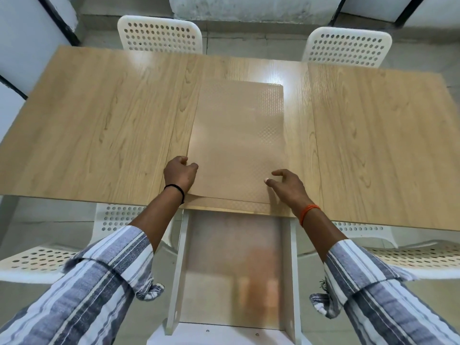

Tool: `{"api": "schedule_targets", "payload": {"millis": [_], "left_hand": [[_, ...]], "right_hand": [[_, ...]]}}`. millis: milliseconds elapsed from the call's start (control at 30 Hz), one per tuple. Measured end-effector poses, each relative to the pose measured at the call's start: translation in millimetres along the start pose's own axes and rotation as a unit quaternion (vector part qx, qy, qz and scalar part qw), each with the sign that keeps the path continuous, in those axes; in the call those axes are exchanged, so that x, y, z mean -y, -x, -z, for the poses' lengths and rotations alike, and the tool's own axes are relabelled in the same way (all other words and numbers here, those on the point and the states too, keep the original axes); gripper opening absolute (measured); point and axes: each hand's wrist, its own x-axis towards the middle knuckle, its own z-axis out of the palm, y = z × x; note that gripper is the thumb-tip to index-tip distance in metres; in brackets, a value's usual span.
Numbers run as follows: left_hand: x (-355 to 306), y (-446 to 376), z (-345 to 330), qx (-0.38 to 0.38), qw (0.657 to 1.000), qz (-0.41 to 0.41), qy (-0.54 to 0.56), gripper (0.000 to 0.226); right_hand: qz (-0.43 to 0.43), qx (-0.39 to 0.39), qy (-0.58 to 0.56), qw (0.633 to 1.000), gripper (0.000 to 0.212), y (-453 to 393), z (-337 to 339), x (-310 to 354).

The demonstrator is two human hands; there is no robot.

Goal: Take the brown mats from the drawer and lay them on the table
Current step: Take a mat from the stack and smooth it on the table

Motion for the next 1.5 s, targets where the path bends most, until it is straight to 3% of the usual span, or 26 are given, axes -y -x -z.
{"api": "schedule_targets", "payload": {"millis": [200, 367, 500, 633, 867, 1100, 1233, 1367, 1433, 1500], "left_hand": [[9, 0, 7, -0.026, 0.999, -0.022, -0.001, 0.037], [13, -5, 16, 0.009, 0.999, 0.020, 0.049, 0.028], [14, -7, 22, 0.058, 0.998, -0.020, 0.023, 0.033], [9, -5, 23, 0.109, 0.993, 0.011, 0.047, 0.041], [6, 0, 38, 0.148, 0.959, 0.109, 0.217, 0.052], [18, -4, 44, 0.182, 0.943, 0.139, 0.243, 0.052], [19, -6, 43, 0.159, 0.953, 0.128, 0.223, 0.045], [22, -6, 41, 0.120, 0.977, 0.081, 0.158, 0.028], [23, -8, 39, 0.103, 0.985, 0.058, 0.125, 0.010], [23, -10, 37, 0.097, 0.990, 0.034, 0.092, 0.012]], "right_hand": [[0.063, 0.021, 0.142, 0.988, 0.048, 8, 2, -10], [0.076, 0.036, 0.155, 0.984, 0.054, 12, 6, -10], [0.079, 0.030, 0.154, 0.985, 0.057, 14, 4, -11], [0.069, 0.014, 0.119, 0.990, 0.053, 13, 3, -14], [0.026, -0.041, 0.039, 0.998, 0.051, 13, 4, -21], [0.037, -0.118, -0.067, 0.990, 0.029, 14, 8, -21], [0.010, -0.130, -0.100, 0.986, 0.049, 12, 11, -13], [-0.053, -0.069, -0.105, 0.991, 0.081, 3, 14, -8], [-0.060, -0.010, -0.108, 0.992, 0.066, 0, 12, -6], [-0.044, 0.021, -0.086, 0.995, 0.049, 1, 11, -2]]}}
